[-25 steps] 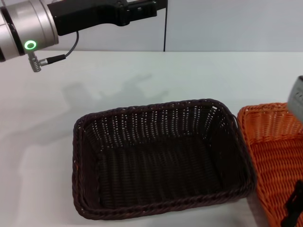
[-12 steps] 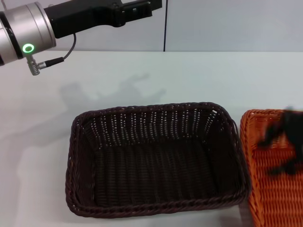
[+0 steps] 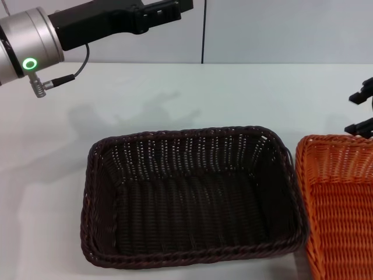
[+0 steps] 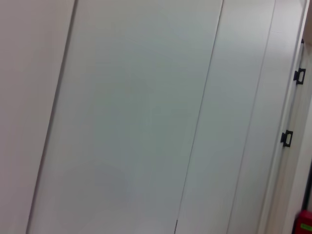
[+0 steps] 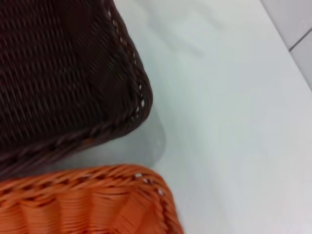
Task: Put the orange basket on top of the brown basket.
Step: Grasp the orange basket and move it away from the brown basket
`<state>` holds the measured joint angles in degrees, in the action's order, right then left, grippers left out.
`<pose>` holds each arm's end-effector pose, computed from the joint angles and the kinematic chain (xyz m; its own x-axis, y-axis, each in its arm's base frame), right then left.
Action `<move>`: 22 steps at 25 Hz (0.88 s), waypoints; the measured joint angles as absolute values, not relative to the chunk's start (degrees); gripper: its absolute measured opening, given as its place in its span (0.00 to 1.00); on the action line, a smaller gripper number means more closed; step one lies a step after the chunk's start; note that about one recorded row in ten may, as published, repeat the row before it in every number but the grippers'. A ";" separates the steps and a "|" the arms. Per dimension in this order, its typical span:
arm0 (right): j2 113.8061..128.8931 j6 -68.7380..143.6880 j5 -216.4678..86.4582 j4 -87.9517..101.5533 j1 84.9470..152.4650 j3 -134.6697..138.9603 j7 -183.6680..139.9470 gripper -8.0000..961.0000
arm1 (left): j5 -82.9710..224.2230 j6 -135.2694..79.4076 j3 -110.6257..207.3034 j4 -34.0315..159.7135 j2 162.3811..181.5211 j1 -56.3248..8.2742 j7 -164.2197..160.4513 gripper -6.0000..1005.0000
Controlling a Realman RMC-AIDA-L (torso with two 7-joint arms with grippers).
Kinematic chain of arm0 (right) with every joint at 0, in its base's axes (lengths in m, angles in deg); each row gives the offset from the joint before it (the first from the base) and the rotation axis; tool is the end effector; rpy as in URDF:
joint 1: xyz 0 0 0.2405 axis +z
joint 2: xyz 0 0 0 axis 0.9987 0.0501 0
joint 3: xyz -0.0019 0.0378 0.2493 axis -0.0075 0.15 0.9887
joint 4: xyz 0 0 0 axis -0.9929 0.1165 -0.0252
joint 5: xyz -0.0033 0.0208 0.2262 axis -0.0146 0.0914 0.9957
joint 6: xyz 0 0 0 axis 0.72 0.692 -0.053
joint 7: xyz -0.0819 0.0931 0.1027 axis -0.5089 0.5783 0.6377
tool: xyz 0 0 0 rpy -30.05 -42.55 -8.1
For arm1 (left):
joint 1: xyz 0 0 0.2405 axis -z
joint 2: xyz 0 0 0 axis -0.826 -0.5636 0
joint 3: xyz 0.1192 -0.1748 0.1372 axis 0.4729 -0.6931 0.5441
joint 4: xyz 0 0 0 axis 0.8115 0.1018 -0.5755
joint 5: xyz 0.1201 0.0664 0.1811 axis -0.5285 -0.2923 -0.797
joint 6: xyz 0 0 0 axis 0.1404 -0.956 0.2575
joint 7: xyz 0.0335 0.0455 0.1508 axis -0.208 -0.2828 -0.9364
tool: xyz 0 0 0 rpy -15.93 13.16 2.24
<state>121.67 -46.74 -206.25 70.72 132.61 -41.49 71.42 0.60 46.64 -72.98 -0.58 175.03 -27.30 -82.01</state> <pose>0.2044 0.4299 0.0925 0.9134 -0.1657 0.3717 -0.0112 -0.9233 -0.3840 -0.1383 0.4197 0.0545 0.6235 0.1695 0.7633 0.5322 -0.8072 -0.2554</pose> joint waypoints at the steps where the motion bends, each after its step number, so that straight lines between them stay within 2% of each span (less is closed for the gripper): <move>1: 121.67 -46.74 -206.25 70.72 132.61 -41.49 71.42 0.69 | 0.60 46.64 -72.98 -0.58 175.03 -27.30 -82.01 0.86; 9: 121.88 -42.71 -207.54 65.93 132.94 -43.73 70.83 0.70 | 0.65 46.62 -73.07 -0.12 175.08 -27.41 -82.01 0.86; 22: 121.86 -48.11 -205.39 71.36 132.00 -42.96 70.77 0.69 | 0.98 46.32 -73.05 1.85 174.98 -26.52 -83.23 0.86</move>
